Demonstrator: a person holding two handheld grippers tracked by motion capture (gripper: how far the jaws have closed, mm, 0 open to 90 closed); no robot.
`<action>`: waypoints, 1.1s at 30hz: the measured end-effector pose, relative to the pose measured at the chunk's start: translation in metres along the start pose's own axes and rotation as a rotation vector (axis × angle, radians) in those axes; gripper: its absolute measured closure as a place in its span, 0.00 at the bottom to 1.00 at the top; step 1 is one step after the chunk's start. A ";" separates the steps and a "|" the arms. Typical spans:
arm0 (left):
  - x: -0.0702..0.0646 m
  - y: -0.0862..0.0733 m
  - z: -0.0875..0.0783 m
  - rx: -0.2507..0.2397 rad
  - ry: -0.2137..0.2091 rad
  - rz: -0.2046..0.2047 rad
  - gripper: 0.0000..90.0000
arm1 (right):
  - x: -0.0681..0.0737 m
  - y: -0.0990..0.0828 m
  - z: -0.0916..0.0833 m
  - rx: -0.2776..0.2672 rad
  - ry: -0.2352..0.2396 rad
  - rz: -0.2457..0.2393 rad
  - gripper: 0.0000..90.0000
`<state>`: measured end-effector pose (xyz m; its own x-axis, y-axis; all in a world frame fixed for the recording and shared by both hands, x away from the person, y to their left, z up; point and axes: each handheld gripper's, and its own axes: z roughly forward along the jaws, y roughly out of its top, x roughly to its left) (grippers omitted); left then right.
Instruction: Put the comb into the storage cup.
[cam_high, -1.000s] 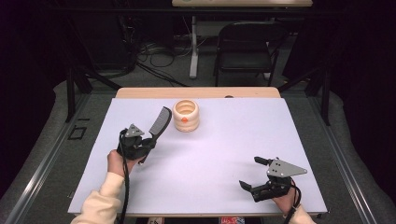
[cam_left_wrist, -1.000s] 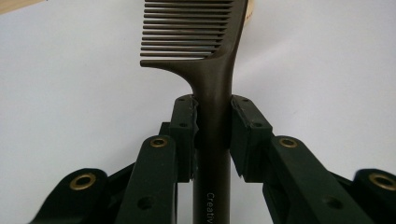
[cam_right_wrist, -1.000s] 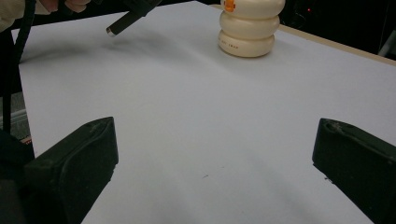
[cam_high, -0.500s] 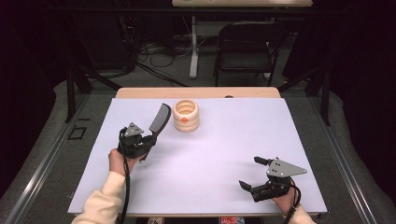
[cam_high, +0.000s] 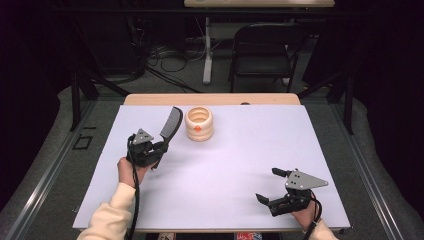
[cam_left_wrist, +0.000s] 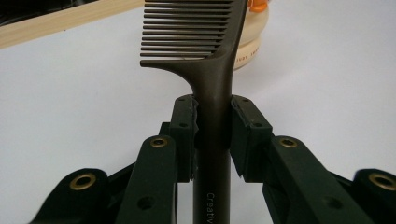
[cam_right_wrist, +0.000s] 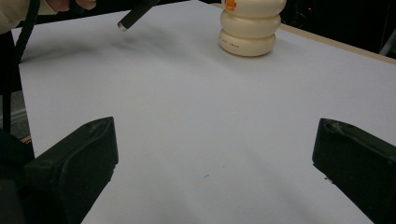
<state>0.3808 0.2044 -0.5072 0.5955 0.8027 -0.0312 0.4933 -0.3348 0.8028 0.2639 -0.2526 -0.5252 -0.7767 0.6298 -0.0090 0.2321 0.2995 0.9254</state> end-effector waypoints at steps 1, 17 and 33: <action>0.000 0.000 0.000 -0.003 0.000 -0.001 0.80 | 0.000 0.000 0.000 0.000 0.000 0.000 0.00; 0.002 0.007 0.002 -0.028 0.001 -0.004 0.80 | 0.000 0.000 0.000 0.001 -0.002 0.002 0.00; 0.000 0.018 0.009 -0.017 -0.026 0.014 0.80 | 0.000 0.000 0.000 0.000 -0.004 0.001 0.00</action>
<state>0.3951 0.1943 -0.4981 0.6184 0.7851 -0.0352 0.4743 -0.3372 0.8132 0.2640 -0.2532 -0.5252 -0.7740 0.6332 -0.0097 0.2329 0.2989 0.9254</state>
